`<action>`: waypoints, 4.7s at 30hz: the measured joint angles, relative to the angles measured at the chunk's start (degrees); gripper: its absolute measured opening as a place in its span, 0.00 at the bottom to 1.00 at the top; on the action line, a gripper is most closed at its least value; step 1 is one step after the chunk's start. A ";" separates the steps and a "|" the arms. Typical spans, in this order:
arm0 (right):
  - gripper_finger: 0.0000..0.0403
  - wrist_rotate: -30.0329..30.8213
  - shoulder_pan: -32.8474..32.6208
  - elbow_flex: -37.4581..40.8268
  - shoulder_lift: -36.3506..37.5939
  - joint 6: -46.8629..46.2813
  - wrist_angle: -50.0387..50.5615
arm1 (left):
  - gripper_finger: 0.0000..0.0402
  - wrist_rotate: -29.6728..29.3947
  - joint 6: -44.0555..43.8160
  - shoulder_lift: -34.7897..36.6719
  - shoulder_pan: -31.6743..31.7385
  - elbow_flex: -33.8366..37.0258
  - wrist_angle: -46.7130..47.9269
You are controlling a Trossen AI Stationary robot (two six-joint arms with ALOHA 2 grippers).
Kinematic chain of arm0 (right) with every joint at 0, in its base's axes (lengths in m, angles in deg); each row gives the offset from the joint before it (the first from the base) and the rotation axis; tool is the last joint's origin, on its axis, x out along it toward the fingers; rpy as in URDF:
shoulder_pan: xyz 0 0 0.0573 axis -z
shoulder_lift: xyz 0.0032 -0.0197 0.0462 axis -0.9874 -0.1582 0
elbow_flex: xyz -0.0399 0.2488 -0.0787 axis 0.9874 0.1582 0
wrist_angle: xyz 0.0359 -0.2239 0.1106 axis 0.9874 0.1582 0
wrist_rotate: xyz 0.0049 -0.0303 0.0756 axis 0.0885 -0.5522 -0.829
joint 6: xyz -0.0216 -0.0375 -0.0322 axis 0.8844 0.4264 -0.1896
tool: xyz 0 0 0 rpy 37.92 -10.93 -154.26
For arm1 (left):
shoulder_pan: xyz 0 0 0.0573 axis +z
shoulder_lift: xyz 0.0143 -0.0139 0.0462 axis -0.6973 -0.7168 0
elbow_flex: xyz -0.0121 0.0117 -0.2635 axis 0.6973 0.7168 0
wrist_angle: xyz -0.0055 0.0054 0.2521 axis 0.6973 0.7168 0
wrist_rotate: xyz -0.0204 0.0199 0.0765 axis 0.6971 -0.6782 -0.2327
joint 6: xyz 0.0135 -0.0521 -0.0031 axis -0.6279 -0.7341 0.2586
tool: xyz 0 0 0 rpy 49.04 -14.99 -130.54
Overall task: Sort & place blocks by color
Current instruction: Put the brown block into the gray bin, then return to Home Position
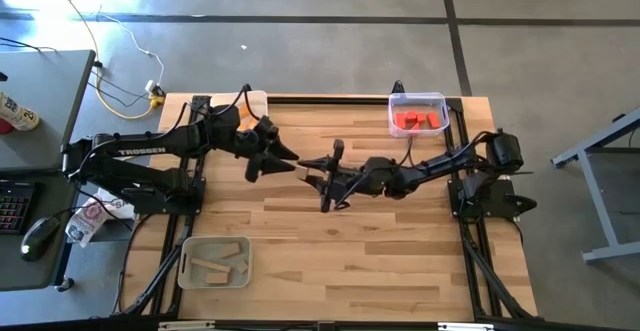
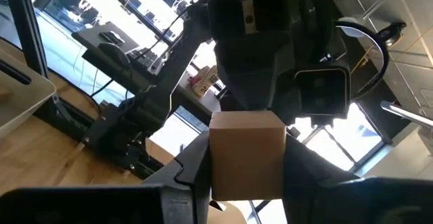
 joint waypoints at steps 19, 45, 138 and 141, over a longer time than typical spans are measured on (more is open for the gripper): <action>0.26 -2.32 1.40 -10.40 0.04 -1.60 17.57 | 0.48 2.34 -0.43 0.00 -2.25 -0.02 -2.84; 0.46 12.63 -2.03 -10.40 0.02 -8.31 25.30 | 0.26 -0.67 3.15 5.23 -3.44 -0.04 16.79; 0.46 21.45 6.36 -10.36 7.09 -28.43 56.98 | 0.50 -32.63 22.52 15.27 -36.93 -0.02 35.51; 0.46 14.30 8.29 -10.36 10.68 -33.17 64.47 | 0.50 -32.63 26.26 17.52 -34.25 0.57 34.43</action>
